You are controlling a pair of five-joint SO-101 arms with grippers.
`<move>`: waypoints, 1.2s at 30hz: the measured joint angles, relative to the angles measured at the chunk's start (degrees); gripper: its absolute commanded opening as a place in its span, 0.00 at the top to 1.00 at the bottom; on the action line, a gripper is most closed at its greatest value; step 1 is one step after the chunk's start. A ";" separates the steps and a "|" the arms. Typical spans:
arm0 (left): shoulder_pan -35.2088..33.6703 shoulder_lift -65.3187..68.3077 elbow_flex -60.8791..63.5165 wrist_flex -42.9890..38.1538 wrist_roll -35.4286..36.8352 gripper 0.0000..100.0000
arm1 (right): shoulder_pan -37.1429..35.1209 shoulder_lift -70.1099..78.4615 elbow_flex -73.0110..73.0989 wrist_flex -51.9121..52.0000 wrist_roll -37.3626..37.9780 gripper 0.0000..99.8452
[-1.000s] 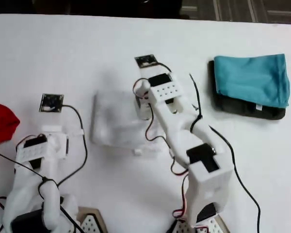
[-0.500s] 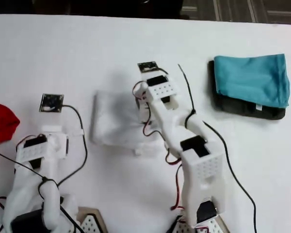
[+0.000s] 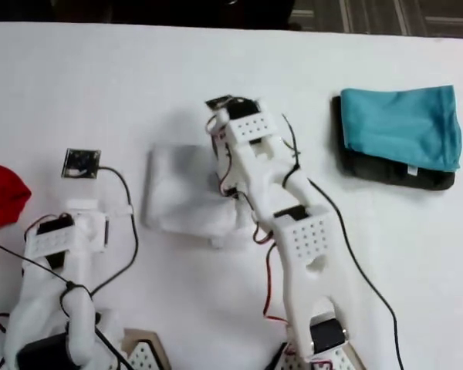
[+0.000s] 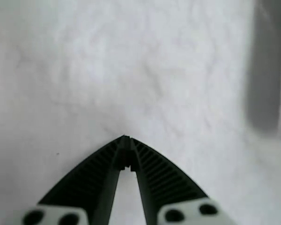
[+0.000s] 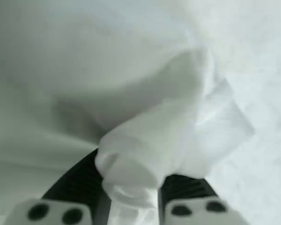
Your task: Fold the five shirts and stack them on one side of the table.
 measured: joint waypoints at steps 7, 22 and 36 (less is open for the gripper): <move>0.00 0.00 0.00 0.00 0.00 0.97 | 4.48 -1.32 -10.81 4.22 6.95 0.98; 0.00 0.00 0.00 0.00 0.00 0.97 | 17.85 -21.54 -11.43 4.31 22.42 0.98; 0.09 0.00 0.00 0.00 0.00 0.97 | 35.43 -22.24 -25.93 2.55 36.04 0.98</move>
